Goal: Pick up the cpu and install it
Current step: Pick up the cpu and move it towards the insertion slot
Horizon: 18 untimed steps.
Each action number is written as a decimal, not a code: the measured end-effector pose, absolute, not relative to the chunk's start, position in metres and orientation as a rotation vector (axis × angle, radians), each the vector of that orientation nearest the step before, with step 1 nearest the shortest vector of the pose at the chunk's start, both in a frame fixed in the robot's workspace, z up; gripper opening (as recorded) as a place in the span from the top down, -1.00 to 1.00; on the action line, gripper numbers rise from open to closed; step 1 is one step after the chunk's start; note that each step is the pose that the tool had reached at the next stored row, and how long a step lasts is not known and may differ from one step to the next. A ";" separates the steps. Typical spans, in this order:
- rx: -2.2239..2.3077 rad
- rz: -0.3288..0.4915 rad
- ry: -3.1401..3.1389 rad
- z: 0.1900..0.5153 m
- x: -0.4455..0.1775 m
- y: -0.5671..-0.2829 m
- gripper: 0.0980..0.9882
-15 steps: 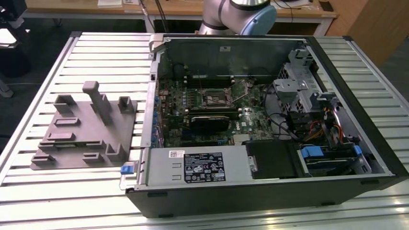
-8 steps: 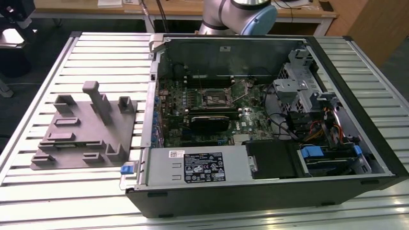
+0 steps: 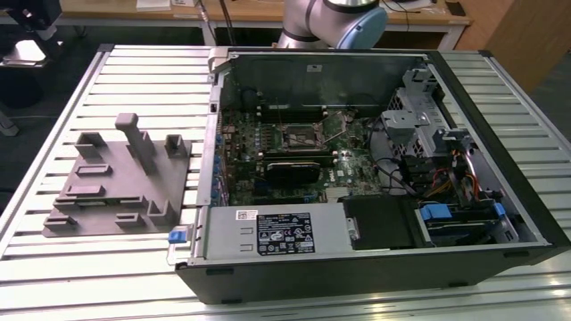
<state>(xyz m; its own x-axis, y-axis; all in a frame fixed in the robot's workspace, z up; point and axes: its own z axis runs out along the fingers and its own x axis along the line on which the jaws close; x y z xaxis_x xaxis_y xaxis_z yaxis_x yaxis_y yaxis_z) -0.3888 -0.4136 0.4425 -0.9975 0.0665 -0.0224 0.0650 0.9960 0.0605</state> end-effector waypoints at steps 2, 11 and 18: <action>0.103 0.093 3.114 0.442 -0.386 -0.414 0.00; 0.103 0.093 3.114 0.443 -0.371 -0.414 0.00; 0.103 0.093 3.114 0.443 -0.359 -0.414 0.00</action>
